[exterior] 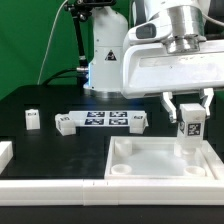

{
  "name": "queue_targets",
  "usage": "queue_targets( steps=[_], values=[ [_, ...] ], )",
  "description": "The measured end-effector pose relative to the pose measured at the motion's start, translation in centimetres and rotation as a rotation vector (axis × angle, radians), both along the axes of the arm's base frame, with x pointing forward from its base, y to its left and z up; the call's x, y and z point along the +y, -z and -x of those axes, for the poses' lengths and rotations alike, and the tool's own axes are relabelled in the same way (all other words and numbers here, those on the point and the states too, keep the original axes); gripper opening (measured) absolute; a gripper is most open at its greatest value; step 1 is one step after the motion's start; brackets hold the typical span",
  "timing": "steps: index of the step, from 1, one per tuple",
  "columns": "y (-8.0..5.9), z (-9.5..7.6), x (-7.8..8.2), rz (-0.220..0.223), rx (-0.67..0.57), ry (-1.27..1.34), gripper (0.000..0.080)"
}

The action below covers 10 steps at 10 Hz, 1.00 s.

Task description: Assemble one leg

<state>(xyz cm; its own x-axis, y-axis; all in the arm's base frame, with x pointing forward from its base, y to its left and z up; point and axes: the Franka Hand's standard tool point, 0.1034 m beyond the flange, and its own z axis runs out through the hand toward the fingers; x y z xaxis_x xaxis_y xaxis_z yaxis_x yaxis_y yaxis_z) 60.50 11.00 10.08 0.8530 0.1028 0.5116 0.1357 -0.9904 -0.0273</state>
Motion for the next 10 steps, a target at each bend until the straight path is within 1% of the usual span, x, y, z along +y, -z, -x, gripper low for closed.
queue_targets(
  steps=[3,6,10],
  values=[
    [0.8,-1.2,0.1,-0.002,-0.007,0.003,0.0291],
    [0.9,-1.8,0.6,-0.004,-0.044,0.001,0.0291],
    [2.2,-1.4,0.6,0.001,-0.029,-0.003,0.0291]
  ],
)
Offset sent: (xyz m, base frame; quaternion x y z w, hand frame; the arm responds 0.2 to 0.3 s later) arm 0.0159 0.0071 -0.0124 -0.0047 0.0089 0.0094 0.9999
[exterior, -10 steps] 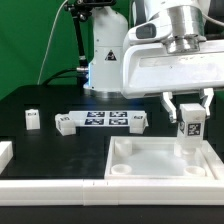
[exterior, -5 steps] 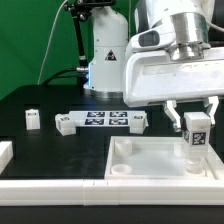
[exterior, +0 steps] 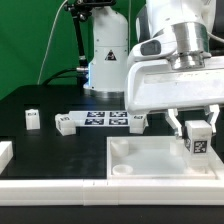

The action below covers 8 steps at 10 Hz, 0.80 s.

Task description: Assemble one leg

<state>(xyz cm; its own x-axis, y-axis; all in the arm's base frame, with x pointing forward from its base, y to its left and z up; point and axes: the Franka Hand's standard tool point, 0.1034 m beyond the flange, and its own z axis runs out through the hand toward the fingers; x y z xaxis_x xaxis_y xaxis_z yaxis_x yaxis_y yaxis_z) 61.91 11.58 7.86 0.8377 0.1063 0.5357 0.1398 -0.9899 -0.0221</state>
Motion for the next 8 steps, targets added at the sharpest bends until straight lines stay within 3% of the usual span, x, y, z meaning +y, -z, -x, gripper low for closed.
queue_targets(
  steps=[5,6,7,8],
  values=[
    [0.54,-0.11,0.17,0.007,-0.044,-0.009,0.0291],
    [0.63,-0.06,0.13,0.007,-0.038,-0.009,0.039],
    [0.65,-0.04,0.13,0.008,-0.037,-0.009,0.039],
    [0.66,-0.04,0.13,0.008,-0.037,-0.009,0.0529]
  ],
)
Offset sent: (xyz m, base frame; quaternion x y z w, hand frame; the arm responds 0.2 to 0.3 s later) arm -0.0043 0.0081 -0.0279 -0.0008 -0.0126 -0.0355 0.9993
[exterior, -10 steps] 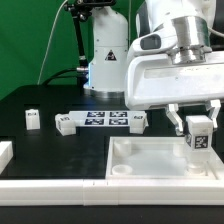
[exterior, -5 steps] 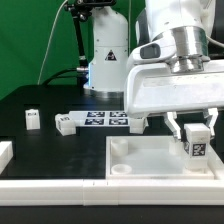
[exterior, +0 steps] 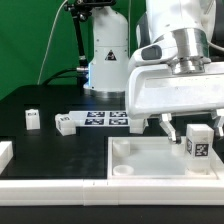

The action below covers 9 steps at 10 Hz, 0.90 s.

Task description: Assemble one leg

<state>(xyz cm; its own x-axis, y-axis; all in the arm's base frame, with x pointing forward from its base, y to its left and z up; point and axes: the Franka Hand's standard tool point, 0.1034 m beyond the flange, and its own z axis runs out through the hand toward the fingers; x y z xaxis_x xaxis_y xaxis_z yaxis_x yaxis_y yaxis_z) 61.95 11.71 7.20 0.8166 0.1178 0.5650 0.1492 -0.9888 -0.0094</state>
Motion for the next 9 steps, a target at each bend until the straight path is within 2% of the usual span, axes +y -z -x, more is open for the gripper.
queue_targets(
  steps=[1,3,7,9],
  values=[
    [0.0,0.0,0.0,0.0,0.0,0.0,0.0611],
    [0.0,0.0,0.0,0.0,0.0,0.0,0.0642],
    [-0.1,0.0,0.0,0.0,0.009,0.0,0.0649],
    [-2.2,-0.5,-0.3,-0.004,0.009,0.004,0.0649]
  ],
)
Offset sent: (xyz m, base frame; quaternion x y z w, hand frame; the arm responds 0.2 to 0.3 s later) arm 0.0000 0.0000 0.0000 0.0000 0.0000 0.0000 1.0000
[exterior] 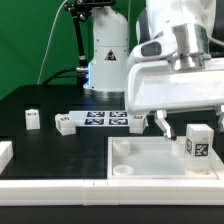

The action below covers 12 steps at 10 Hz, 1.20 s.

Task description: Assemble one leg

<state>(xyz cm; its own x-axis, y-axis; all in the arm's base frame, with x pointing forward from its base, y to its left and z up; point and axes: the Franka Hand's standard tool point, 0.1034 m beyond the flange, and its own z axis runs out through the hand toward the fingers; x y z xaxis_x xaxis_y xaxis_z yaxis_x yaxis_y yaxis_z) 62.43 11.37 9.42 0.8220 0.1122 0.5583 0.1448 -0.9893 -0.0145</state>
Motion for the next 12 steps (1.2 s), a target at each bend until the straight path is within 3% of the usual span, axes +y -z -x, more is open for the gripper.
queue_targets(
  steps=[3,4,6,9,12],
  values=[
    [0.1,0.1,0.2,-0.001,0.035,-0.004,0.0649],
    [0.6,0.5,0.4,-0.001,0.1,-0.01,0.0649],
    [0.3,0.7,1.1,-0.007,0.299,-0.03,0.0649],
    [1.0,0.8,0.1,0.009,0.536,-0.025,0.0649],
    [0.8,0.6,0.0,0.008,0.585,-0.028,0.0649]
  ],
)
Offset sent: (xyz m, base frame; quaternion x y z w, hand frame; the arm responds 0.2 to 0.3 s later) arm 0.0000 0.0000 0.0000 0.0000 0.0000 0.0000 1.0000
